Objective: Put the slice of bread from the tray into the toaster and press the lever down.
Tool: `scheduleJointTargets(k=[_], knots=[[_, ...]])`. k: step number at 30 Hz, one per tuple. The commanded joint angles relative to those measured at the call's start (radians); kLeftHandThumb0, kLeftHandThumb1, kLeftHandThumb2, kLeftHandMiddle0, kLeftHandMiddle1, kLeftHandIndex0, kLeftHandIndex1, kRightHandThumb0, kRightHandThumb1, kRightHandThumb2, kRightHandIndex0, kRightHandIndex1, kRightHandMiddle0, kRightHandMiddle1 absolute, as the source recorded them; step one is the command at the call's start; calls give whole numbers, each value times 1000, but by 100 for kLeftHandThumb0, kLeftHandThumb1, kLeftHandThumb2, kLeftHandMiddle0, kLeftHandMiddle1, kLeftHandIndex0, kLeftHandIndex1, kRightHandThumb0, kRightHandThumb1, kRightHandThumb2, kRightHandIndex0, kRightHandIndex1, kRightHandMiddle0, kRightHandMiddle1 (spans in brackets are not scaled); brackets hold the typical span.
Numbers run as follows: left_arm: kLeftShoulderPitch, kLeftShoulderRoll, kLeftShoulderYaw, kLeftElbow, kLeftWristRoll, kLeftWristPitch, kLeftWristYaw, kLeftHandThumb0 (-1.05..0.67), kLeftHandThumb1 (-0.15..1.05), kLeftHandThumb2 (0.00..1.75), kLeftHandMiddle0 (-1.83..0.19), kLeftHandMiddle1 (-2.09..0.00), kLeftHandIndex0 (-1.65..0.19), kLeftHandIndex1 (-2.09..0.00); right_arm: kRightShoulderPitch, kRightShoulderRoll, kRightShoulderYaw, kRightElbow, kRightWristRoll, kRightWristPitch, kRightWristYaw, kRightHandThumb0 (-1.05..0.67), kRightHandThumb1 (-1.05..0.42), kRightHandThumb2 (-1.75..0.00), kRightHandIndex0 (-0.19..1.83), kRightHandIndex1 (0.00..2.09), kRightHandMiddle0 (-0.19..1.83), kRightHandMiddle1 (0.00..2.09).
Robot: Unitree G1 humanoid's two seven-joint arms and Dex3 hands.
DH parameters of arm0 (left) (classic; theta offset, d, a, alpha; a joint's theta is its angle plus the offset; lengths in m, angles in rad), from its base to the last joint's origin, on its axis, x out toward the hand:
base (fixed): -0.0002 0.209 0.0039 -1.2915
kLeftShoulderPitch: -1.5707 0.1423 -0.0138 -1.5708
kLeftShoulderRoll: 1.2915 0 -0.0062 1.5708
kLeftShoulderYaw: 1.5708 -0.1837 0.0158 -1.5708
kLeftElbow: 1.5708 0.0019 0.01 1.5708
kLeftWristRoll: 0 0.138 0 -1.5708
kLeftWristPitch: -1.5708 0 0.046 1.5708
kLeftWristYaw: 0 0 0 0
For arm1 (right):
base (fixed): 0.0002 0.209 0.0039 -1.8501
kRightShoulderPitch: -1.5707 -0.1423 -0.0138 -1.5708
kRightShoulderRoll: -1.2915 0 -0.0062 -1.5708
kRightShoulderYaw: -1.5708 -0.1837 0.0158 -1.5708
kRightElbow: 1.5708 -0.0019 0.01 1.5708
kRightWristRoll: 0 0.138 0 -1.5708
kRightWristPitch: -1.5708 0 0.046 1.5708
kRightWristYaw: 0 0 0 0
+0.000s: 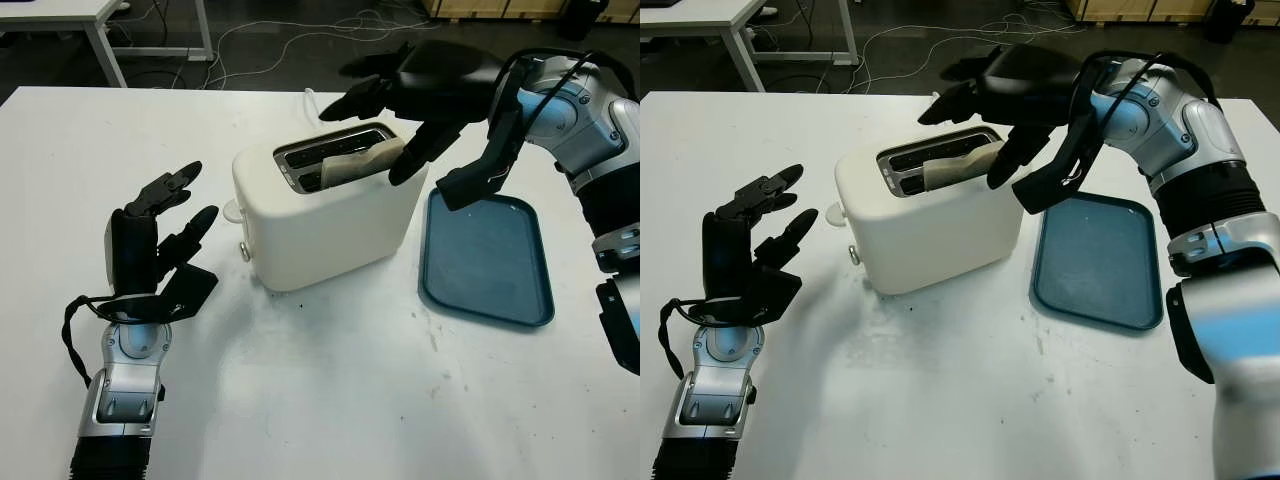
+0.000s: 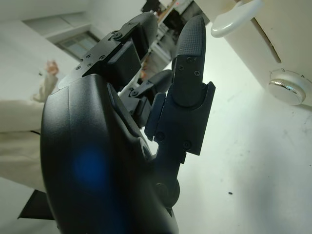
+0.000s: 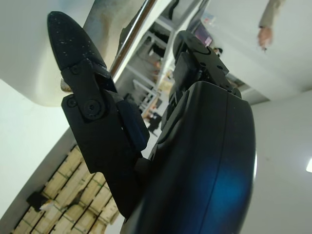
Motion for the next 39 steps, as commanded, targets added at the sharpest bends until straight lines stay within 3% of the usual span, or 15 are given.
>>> scheduleJointTargets(k=[1, 6, 7, 9, 13, 15, 18, 20, 22, 27, 31, 34, 39], knots=[[8, 7, -2, -3, -1, -4, -2, -53, 92, 21, -61, -64, -80, 0, 19, -12, -10, -20, -3, 11, -29, -88, -74, -1, 2, 1, 22, 1], [10, 10, -1, -9, 4, -3, -1, -54, 92, 22, -61, -64, -80, 0, 72, 21, -93, 24, 70, -61, -212, -61, -75, -1, 22, 20, 41, 9], [11, 11, 0, -11, 4, -3, -2, -54, 92, 22, -61, -64, -80, 0, 85, 22, -108, 27, 75, -69, -254, -54, -79, -1, 30, 46, 53, 13], [14, 15, 2, -18, 7, -1, -3, -55, 92, 22, -61, -64, -80, 0, 115, 18, -139, 34, 80, -93, -337, -47, -82, -1, 45, 71, 69, 19], [26, 29, 7, -49, 12, 10, -18, -55, 92, 21, -60, -63, -79, 0, 267, -15, -229, -43, 97, -93, -476, -31, -79, 0, 97, 42, 104, 13], [31, 40, 10, -60, 15, 3, -23, -54, 92, 22, -60, -63, -79, 0, 364, -31, -275, -104, 89, -80, -533, -28, -76, 0, 105, 38, 108, 11], [39, 57, 14, -81, 18, 0, -37, -55, 92, 23, -60, -63, -79, 0, 522, -34, -348, -198, 110, -44, -583, -34, -74, 0, 107, 34, 108, 7], [44, 70, 19, -94, 16, -4, -49, -55, 92, 23, -60, -64, -79, 0, 637, -8, -397, -252, 200, -16, -572, -30, -73, 0, 109, 41, 110, 5], [48, 86, 23, -113, 18, 2, -66, -55, 92, 23, -59, -64, -79, 0, 752, 22, -438, -324, 261, 22, -572, -22, -77, -1, 96, 54, 107, 1], [53, 132, 34, -149, 31, -4, -98, -54, 92, 22, -60, -67, -81, -1, 971, 133, -515, -526, 316, 152, -612, -14, -83, -2, 85, 54, 99, 0], [55, 175, 42, -172, 45, -1, -133, -52, 92, 20, -61, -71, -83, -2, 1045, 208, -551, -621, 295, 221, -660, -20, -87, -2, 87, 52, 97, 0], [54, 218, 53, -180, 48, 3, -173, -48, 92, 18, -60, -77, -86, -3, 1063, 241, -560, -659, 299, 273, -665, -25, -90, -1, 93, 38, 97, 0], [31, 318, 66, -147, 38, -72, -234, -42, 92, 15, -64, -84, -90, -5, 1057, 262, -563, -660, 316, 319, -653, -30, -92, -1, 96, 28, 98, 1]])
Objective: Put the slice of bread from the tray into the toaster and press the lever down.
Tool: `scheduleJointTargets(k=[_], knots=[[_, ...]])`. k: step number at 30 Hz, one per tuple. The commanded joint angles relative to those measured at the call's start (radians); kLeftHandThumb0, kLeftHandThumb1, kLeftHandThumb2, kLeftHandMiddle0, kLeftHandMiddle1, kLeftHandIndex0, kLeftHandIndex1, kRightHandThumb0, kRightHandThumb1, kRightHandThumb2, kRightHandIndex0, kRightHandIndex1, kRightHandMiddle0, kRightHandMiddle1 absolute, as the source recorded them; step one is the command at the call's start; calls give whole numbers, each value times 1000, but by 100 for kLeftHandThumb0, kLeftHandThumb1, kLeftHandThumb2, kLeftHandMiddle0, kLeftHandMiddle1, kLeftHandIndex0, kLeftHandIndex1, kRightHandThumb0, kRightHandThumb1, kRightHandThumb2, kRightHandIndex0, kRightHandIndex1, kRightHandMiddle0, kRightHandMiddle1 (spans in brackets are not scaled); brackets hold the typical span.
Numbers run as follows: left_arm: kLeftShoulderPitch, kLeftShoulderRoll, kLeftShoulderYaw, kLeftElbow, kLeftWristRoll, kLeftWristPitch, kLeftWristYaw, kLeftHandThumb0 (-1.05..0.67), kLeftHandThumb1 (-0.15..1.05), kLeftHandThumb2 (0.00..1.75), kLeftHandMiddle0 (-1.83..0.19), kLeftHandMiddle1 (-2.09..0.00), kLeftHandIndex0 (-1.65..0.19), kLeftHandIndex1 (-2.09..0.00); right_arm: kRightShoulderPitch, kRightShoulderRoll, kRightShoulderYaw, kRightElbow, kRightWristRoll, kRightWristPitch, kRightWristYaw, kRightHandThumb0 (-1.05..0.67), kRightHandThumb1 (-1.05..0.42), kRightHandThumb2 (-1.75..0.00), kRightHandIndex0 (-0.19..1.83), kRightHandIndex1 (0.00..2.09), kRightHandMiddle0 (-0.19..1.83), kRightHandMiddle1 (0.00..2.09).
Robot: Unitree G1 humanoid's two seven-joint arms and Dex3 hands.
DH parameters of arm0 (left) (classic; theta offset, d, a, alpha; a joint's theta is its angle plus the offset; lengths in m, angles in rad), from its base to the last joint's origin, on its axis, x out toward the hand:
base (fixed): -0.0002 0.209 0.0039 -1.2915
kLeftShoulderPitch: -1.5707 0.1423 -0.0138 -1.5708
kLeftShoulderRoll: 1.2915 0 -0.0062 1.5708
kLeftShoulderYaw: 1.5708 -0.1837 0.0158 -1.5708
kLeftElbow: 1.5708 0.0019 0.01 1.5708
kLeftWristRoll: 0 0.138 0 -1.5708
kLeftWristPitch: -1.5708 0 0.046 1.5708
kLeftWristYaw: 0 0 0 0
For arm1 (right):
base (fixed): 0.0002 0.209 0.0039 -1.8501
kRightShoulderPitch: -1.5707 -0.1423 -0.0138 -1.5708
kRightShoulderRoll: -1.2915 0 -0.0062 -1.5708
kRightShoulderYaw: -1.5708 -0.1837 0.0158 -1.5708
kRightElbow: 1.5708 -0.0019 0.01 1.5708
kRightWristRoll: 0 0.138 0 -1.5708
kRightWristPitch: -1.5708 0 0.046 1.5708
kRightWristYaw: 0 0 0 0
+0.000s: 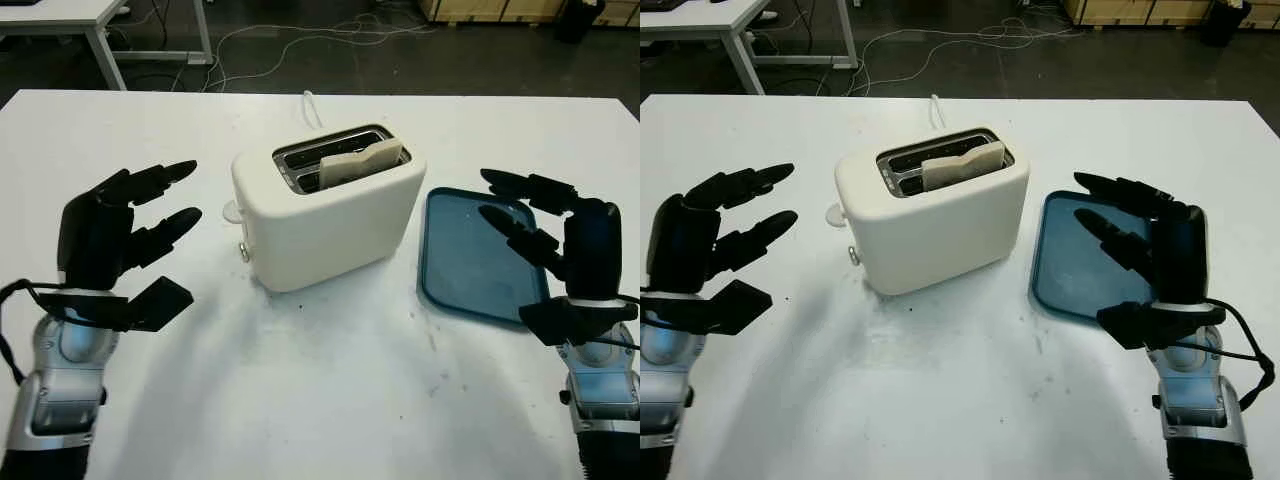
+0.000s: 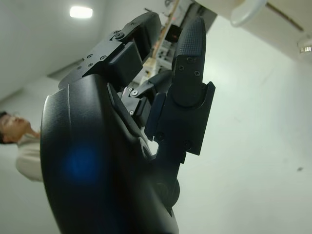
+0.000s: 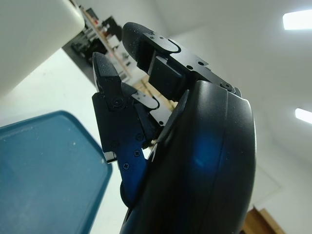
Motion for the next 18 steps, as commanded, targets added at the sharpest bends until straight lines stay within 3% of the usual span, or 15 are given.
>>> scheduleJointTargets(k=[1, 10, 18], knots=[[-25, 61, 10, 23, 1, -57, -27, -43, 92, 15, -65, -85, -91, -5, -2, 11, -8, -1, 19, 17, 2, -31, -92, -1, 97, 27, 99, 1], [-164, 232, -64, 177, 75, -203, -110, -39, 92, 11, -73, -100, -103, -9, -24, 17, 5, 9, 28, 33, 14, -39, -92, -3, 100, 22, 100, 0], [-303, 318, -160, 293, 121, -307, -194, -32, 92, 10, -73, -112, -108, -10, -25, 7, 0, 10, 28, 36, 27, -44, -92, -3, 102, 18, 100, 0]])
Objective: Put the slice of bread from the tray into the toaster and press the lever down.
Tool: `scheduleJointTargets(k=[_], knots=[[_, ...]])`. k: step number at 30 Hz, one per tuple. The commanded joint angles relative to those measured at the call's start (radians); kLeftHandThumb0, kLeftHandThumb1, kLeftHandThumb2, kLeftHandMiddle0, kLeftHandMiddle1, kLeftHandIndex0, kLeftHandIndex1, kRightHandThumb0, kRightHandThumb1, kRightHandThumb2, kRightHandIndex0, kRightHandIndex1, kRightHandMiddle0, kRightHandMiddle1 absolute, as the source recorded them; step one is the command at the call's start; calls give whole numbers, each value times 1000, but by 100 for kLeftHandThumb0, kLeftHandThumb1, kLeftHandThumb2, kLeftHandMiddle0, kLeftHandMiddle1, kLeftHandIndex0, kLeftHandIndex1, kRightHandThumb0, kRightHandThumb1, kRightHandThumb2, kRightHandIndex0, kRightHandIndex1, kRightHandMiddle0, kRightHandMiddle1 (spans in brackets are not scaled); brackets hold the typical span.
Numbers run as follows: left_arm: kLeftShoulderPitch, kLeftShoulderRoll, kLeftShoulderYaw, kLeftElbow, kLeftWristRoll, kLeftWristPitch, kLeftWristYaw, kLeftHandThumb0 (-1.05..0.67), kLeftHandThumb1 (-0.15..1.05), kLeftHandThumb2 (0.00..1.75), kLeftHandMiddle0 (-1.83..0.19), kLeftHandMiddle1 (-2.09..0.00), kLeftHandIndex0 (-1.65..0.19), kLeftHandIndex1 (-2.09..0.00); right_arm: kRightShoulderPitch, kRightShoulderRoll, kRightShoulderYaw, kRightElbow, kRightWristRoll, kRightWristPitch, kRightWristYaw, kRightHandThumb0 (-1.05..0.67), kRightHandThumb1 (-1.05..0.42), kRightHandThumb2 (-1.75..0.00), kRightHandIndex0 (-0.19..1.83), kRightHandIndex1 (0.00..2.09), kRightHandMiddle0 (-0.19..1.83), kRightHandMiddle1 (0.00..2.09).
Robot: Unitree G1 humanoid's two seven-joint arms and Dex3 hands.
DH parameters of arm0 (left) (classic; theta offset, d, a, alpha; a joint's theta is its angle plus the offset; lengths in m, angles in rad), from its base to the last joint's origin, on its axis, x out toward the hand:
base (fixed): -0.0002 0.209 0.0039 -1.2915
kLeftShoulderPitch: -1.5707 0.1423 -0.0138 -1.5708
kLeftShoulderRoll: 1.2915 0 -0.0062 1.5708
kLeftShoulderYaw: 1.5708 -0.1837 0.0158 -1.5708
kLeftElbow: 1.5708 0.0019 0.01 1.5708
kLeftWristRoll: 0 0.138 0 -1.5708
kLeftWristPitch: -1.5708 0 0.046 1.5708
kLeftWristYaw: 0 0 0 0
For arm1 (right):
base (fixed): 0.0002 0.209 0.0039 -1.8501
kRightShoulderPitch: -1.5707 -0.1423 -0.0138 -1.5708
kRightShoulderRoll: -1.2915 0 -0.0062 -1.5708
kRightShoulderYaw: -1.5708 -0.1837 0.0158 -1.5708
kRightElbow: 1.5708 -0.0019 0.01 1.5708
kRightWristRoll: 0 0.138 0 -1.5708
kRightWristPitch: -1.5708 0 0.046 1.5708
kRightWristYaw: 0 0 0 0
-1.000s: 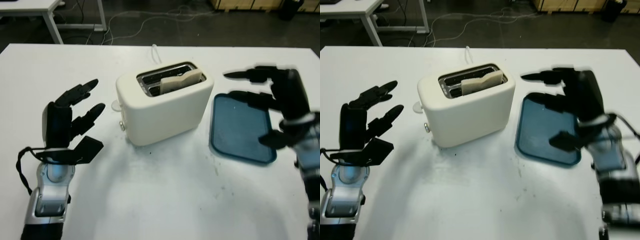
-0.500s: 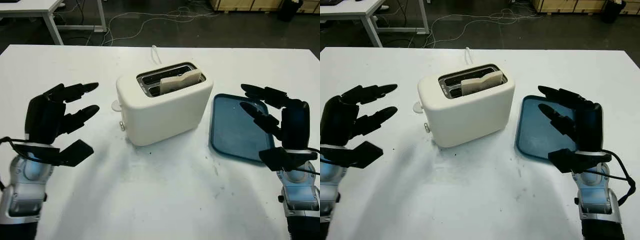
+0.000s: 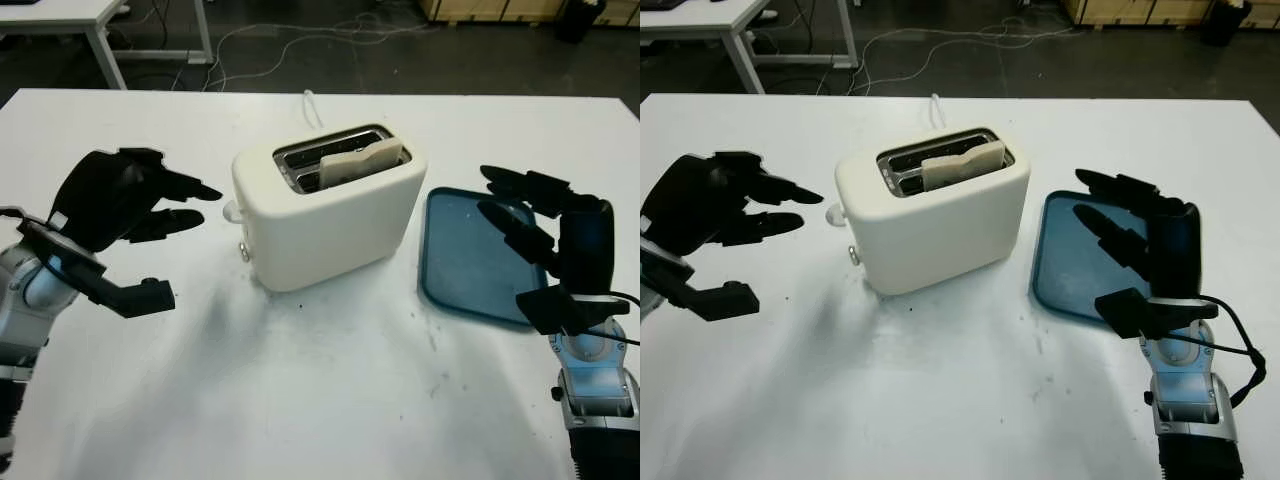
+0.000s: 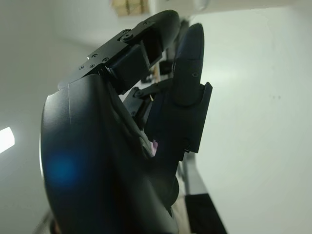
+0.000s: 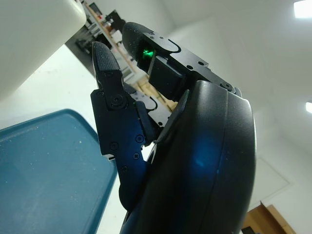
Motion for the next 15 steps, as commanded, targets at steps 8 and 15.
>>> scheduleJointTargets(k=[8, 15], knots=[[-104, 26, -57, 77, 9, -65, -42, -34, 92, 13, -72, -126, -110, -12, -11, 6, 13, 10, 18, 20, 29, -44, -92, -4, 103, 16, 98, 0], [-103, 23, -65, 65, 8, -52, -63, -34, 92, 13, -68, -130, -108, -13, -14, 30, 40, 37, 25, 22, 42, -44, -92, -3, 104, 16, 97, 0]])
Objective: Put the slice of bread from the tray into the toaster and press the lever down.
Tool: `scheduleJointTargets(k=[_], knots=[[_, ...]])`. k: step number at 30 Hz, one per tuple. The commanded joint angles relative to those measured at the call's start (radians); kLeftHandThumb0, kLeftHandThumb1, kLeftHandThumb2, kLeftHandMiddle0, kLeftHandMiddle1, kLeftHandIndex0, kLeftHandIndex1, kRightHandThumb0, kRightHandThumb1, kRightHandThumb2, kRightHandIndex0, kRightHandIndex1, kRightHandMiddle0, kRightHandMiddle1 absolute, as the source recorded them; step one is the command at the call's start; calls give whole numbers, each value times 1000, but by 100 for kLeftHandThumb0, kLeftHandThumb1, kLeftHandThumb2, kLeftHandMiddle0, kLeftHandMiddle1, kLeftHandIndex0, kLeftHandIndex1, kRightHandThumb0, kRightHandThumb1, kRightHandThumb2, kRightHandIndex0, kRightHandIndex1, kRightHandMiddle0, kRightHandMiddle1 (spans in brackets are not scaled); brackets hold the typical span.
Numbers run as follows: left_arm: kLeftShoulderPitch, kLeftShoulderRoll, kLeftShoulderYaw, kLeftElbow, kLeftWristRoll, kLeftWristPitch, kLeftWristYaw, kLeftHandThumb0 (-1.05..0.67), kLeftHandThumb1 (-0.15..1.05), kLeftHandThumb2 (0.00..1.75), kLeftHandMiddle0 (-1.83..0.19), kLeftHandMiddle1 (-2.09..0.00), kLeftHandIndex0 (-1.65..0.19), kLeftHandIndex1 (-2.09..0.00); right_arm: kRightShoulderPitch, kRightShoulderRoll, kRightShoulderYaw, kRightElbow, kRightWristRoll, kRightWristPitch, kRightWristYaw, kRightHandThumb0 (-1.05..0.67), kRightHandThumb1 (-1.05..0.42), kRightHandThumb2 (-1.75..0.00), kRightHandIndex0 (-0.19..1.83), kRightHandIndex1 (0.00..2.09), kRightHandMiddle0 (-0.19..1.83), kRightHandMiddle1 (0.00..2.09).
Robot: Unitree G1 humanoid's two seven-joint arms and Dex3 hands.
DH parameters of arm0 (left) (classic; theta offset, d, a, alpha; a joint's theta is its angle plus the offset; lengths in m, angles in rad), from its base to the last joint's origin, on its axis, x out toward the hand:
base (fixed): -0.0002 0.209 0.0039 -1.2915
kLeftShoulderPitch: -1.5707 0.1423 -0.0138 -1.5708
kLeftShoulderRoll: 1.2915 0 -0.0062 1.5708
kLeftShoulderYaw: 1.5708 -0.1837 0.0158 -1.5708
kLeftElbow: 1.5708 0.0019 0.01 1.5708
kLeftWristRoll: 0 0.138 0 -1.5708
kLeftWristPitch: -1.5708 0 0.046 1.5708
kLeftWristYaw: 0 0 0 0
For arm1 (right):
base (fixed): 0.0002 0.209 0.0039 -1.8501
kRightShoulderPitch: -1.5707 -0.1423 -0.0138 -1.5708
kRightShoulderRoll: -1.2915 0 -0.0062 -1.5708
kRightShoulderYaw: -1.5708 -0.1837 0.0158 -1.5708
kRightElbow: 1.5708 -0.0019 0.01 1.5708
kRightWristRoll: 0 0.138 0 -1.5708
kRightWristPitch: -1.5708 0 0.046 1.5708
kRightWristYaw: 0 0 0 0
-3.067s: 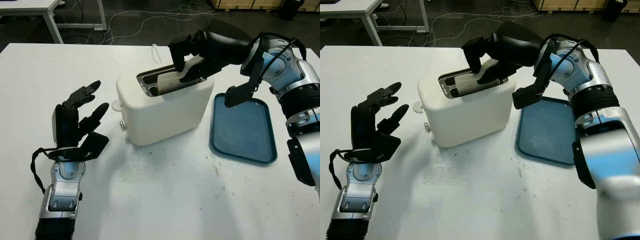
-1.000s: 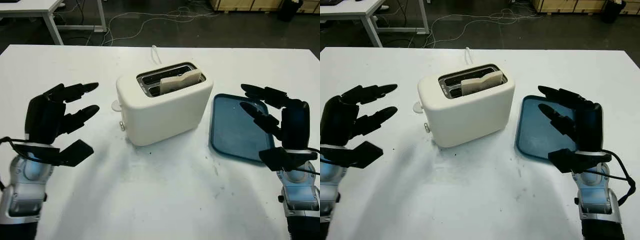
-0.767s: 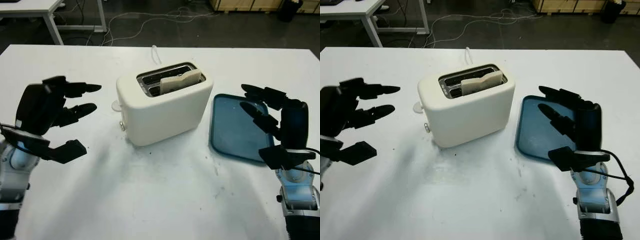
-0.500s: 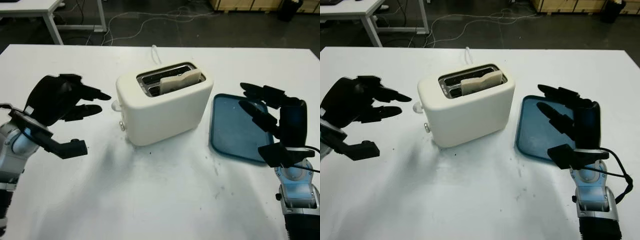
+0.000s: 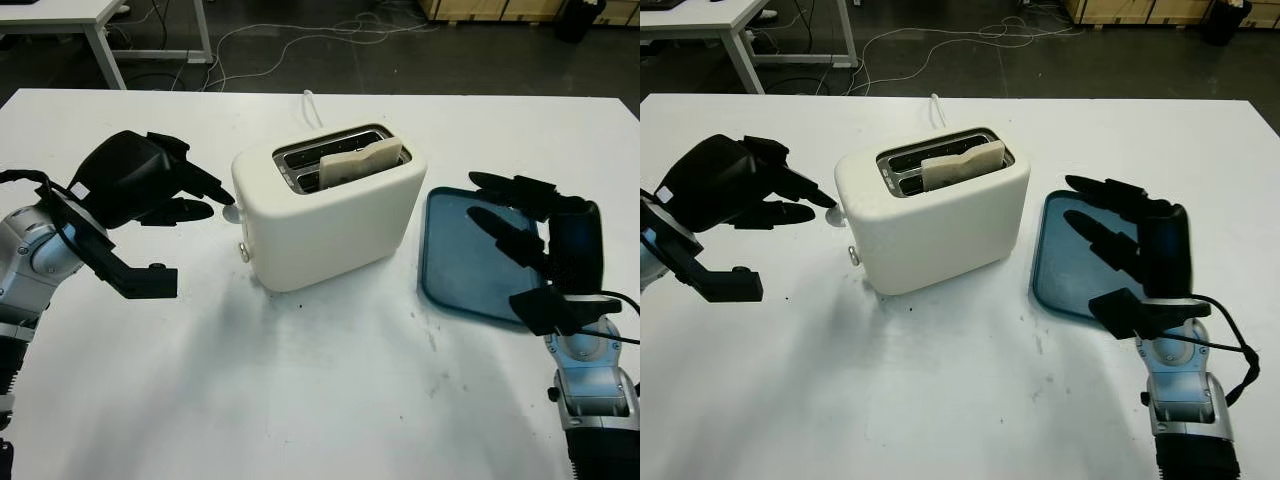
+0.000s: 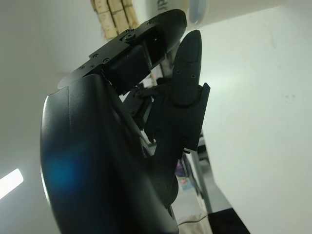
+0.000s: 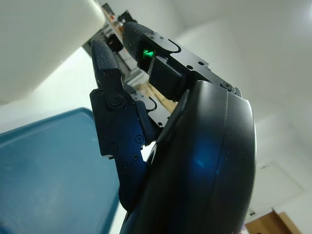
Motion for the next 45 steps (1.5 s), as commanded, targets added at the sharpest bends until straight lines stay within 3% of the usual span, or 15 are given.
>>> scheduleJointTargets(k=[1, 13, 28, 45], knots=[[-3, 4, -7, -9, 6, -2, -6, -33, 92, 13, -68, -130, -108, -13, -14, 10, 6, 16, 24, 6, 7, -43, -92, -3, 104, 16, 97, 0], [14, 2, 0, -33, 0, -22, -2, -31, 92, 14, -64, -134, -106, -16, -19, 13, 6, 24, 18, 16, 4, -41, -92, -5, 102, 16, 95, 0], [31, -2, 2, -70, -5, -16, -9, -32, 92, 20, -66, -125, -103, -22, -17, 20, 12, 6, 17, 69, 10, -39, -92, -6, 102, 17, 96, 0], [33, -13, 2, -57, -15, -32, -2, -31, 92, 18, -66, -128, -99, -32, -14, 32, 12, -8, 21, 89, 16, -38, -92, -8, 100, 17, 94, 0]])
